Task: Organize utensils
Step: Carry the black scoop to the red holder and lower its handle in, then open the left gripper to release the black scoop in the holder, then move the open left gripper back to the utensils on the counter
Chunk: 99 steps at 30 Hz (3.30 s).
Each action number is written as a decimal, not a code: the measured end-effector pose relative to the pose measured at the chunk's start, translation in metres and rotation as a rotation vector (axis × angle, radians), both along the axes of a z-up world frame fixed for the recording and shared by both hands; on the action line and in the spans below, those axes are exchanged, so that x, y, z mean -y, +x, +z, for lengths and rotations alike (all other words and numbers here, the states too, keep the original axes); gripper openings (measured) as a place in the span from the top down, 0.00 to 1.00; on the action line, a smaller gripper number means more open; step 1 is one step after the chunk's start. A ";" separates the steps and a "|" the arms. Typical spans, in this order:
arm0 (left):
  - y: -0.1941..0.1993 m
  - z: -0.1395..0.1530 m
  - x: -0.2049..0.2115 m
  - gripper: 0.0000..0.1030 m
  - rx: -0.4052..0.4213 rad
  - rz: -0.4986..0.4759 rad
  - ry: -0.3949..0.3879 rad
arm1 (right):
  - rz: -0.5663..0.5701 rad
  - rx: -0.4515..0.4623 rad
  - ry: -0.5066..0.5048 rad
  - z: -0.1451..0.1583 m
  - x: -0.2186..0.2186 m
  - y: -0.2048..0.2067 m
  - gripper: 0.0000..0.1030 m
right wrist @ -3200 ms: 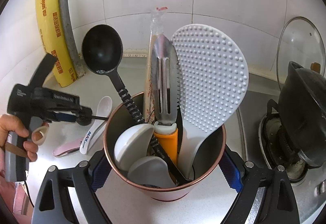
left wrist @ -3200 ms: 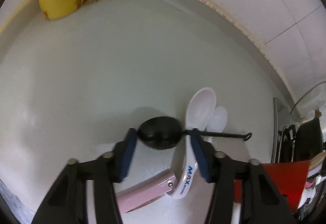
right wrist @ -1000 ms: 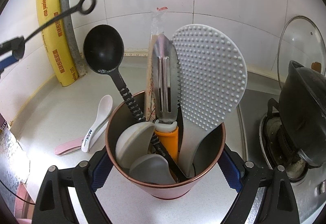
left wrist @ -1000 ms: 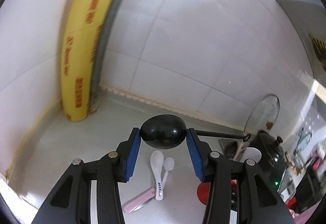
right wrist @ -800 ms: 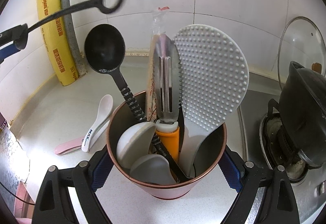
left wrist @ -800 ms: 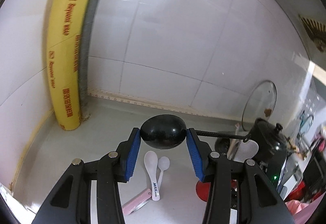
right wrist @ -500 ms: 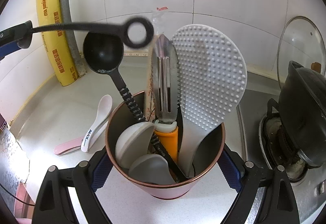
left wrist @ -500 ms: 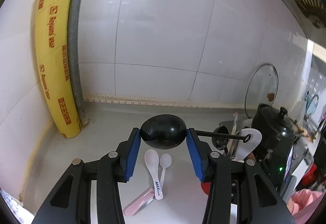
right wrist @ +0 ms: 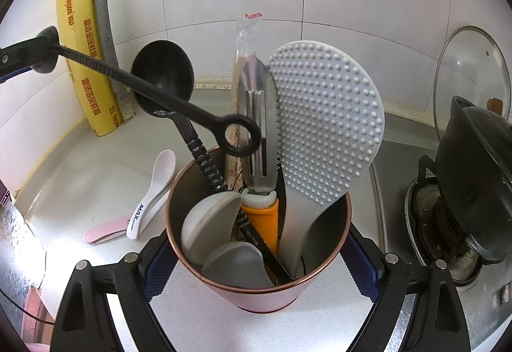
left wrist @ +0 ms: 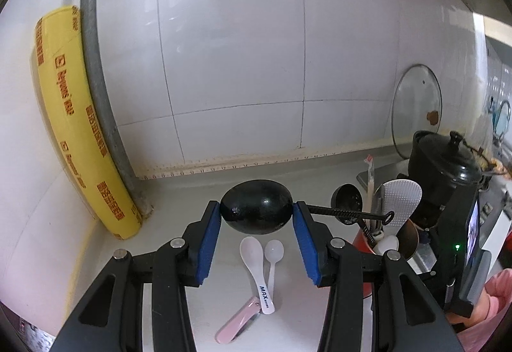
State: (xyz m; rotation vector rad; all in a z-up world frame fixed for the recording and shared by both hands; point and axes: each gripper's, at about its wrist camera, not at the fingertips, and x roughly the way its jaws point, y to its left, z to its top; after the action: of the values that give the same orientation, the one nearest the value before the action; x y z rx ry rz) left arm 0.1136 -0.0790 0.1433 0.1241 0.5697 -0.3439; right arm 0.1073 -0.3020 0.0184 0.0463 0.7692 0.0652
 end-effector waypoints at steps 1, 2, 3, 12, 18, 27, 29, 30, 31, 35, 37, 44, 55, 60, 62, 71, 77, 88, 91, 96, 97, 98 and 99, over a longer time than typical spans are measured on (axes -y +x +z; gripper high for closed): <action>0.000 0.001 0.003 0.53 0.004 -0.002 0.014 | 0.000 0.000 0.002 0.000 0.001 0.000 0.10; -0.001 0.002 0.006 0.53 0.009 -0.004 0.025 | 0.000 -0.001 0.004 0.000 0.001 0.000 0.10; -0.002 0.003 0.009 0.53 0.014 -0.010 0.038 | 0.000 -0.001 0.005 0.000 0.001 0.000 0.10; -0.008 -0.001 0.048 0.53 0.011 -0.091 0.121 | 0.002 -0.006 -0.002 0.001 0.000 0.002 0.10; -0.008 -0.006 0.062 0.53 -0.006 -0.118 0.147 | 0.002 -0.006 -0.004 0.001 -0.001 0.001 0.10; -0.009 -0.009 0.070 0.54 -0.024 -0.151 0.139 | 0.000 -0.010 -0.005 0.001 -0.004 0.003 0.10; -0.010 -0.009 0.070 0.54 -0.028 -0.162 0.132 | 0.000 -0.011 -0.004 0.001 -0.004 0.005 0.10; -0.010 -0.010 0.071 0.54 -0.033 -0.171 0.124 | 0.000 -0.011 -0.004 0.000 -0.004 0.005 0.10; -0.010 -0.010 0.072 0.54 -0.038 -0.178 0.119 | -0.001 -0.011 -0.004 0.000 -0.004 0.006 0.10; -0.008 -0.012 0.072 0.54 -0.060 -0.192 0.093 | 0.000 -0.011 -0.004 0.000 -0.004 0.006 0.10; -0.006 -0.013 0.071 0.54 -0.079 -0.204 0.064 | 0.000 -0.012 -0.005 0.000 -0.004 0.006 0.10; -0.002 -0.021 0.070 0.54 -0.147 -0.249 -0.017 | 0.002 -0.007 -0.009 0.000 -0.005 0.005 0.10; 0.024 -0.018 0.019 0.54 -0.171 -0.060 -0.210 | 0.003 -0.006 -0.008 0.001 -0.005 0.004 0.10; 0.062 -0.047 -0.018 0.54 -0.319 0.108 -0.400 | 0.003 -0.005 -0.006 0.001 -0.004 0.003 0.10; 0.072 -0.058 -0.018 0.54 -0.373 0.128 -0.416 | 0.003 -0.007 -0.008 0.000 -0.003 0.004 0.10; 0.061 -0.057 0.019 0.54 -0.363 -0.044 -0.409 | 0.007 -0.006 -0.019 0.001 -0.007 0.005 0.10; 0.058 -0.060 0.030 0.54 -0.374 -0.086 -0.388 | 0.004 -0.010 -0.021 0.002 -0.006 0.004 0.10; 0.057 -0.080 -0.014 0.53 -0.404 0.073 -0.350 | 0.006 -0.011 -0.021 0.001 -0.005 0.006 0.10; 0.058 -0.093 -0.033 0.53 -0.435 0.159 -0.326 | 0.007 -0.011 -0.021 0.001 -0.005 0.007 0.10; 0.057 -0.113 -0.060 0.53 -0.472 0.300 -0.246 | 0.007 -0.011 -0.021 0.001 -0.005 0.006 0.10; 0.057 -0.119 -0.067 0.53 -0.488 0.335 -0.233 | 0.007 -0.011 -0.021 0.001 -0.005 0.006 0.10; 0.056 -0.123 -0.074 0.53 -0.502 0.360 -0.227 | 0.007 -0.011 -0.021 0.001 -0.005 0.006 0.10; 0.055 -0.129 -0.082 0.53 -0.521 0.392 -0.223 | 0.007 -0.011 -0.021 0.001 -0.005 0.006 0.10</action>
State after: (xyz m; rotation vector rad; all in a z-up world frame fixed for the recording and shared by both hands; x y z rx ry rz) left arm 0.1682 0.0033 0.0141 -0.2994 1.0447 -0.0501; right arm 0.1133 -0.2970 0.0197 0.0241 0.7811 0.0638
